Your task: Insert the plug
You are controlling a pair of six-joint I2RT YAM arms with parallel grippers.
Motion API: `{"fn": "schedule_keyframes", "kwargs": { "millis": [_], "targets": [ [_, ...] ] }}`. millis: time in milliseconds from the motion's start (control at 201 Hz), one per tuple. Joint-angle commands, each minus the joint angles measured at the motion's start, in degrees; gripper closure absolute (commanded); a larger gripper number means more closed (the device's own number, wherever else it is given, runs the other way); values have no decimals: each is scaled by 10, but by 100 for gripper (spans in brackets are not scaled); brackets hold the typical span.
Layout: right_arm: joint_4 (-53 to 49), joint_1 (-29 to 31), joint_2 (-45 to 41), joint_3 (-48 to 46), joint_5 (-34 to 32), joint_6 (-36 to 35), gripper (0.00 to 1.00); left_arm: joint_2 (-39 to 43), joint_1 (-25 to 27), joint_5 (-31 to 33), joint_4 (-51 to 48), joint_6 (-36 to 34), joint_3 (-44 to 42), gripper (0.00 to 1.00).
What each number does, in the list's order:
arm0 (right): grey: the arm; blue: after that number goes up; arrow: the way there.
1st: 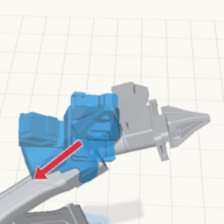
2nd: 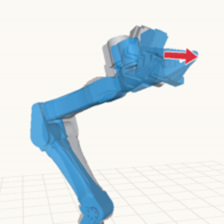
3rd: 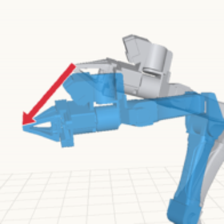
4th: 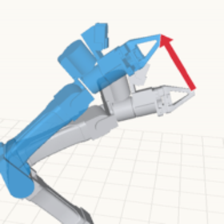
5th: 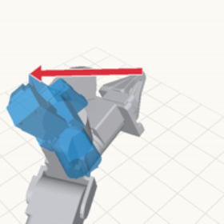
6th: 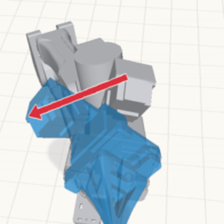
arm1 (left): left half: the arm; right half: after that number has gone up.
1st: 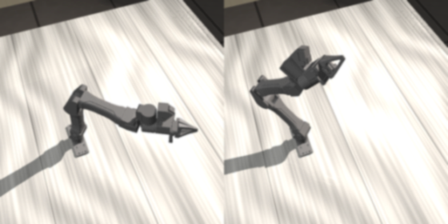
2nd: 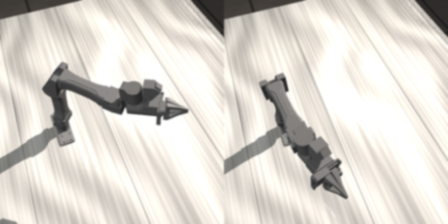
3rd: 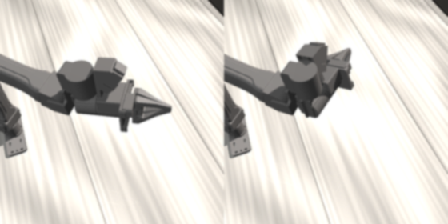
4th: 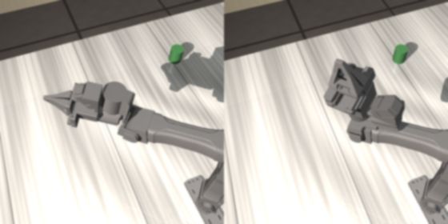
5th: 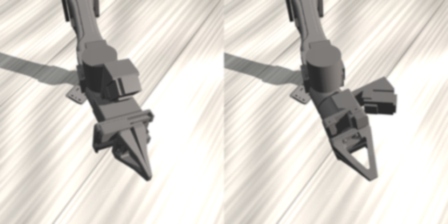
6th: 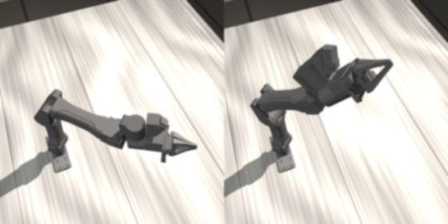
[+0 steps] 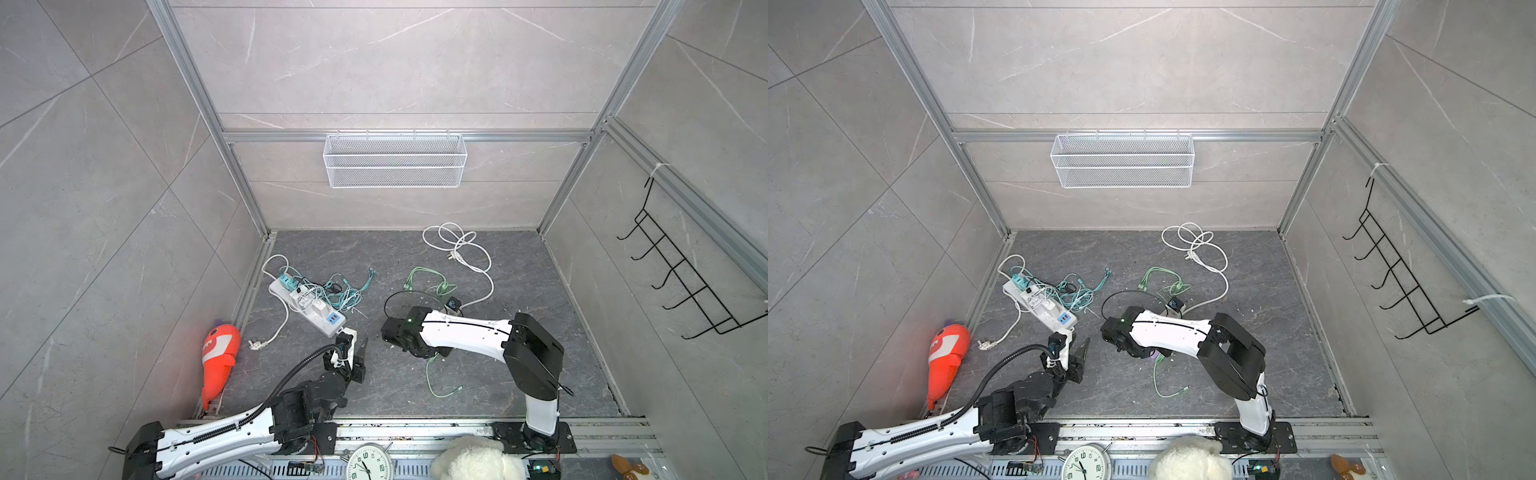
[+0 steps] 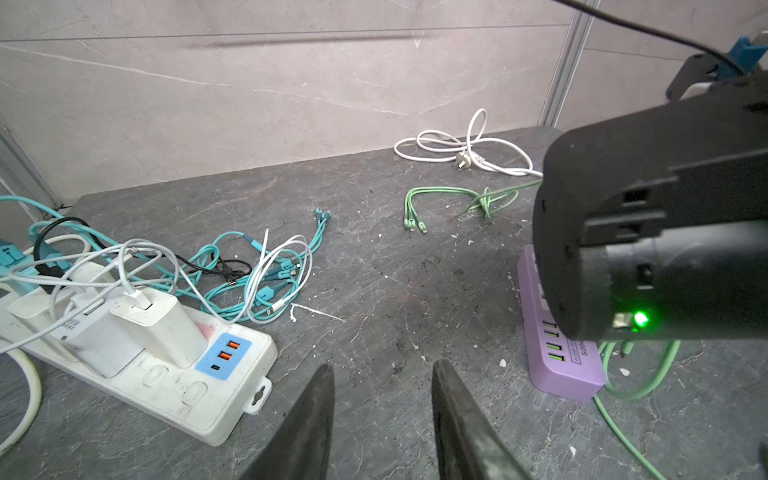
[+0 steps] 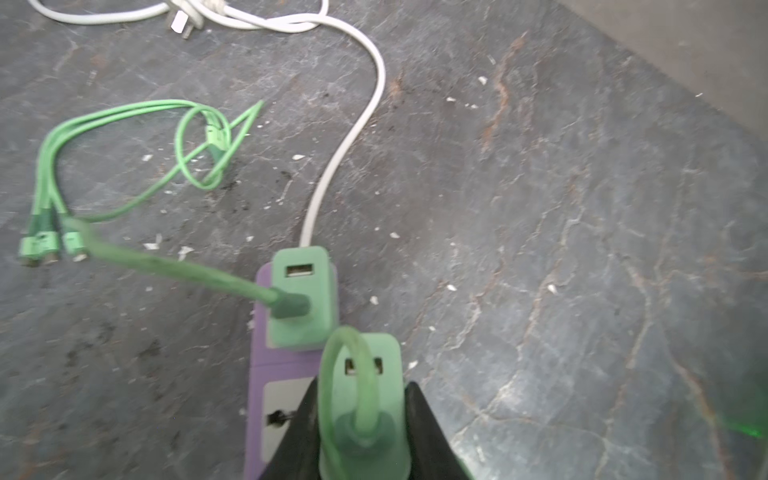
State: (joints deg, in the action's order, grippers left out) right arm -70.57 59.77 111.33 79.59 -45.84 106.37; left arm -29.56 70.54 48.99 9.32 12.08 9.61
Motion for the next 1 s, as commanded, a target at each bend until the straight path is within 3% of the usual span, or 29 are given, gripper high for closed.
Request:
{"fn": "schedule_keyframes", "kwargs": {
  "millis": [0, 154, 433, 996],
  "targets": [
    [-4, 4, -17, -32, -32, 4, 100, -26, 3, 2, 18, 7, 8, 58],
    [49, 20, -39, -52, -92, -39, 100, -66, 4, -6, 58, 6, 5, 58],
    [123, 40, -52, -64, -113, -81, 100, -75, 4, -2, 77, 3, -3, 59],
    [68, 42, 6, -33, -110, 4, 100, -44, 3, -7, 72, -9, -16, 58]
  ]
}}
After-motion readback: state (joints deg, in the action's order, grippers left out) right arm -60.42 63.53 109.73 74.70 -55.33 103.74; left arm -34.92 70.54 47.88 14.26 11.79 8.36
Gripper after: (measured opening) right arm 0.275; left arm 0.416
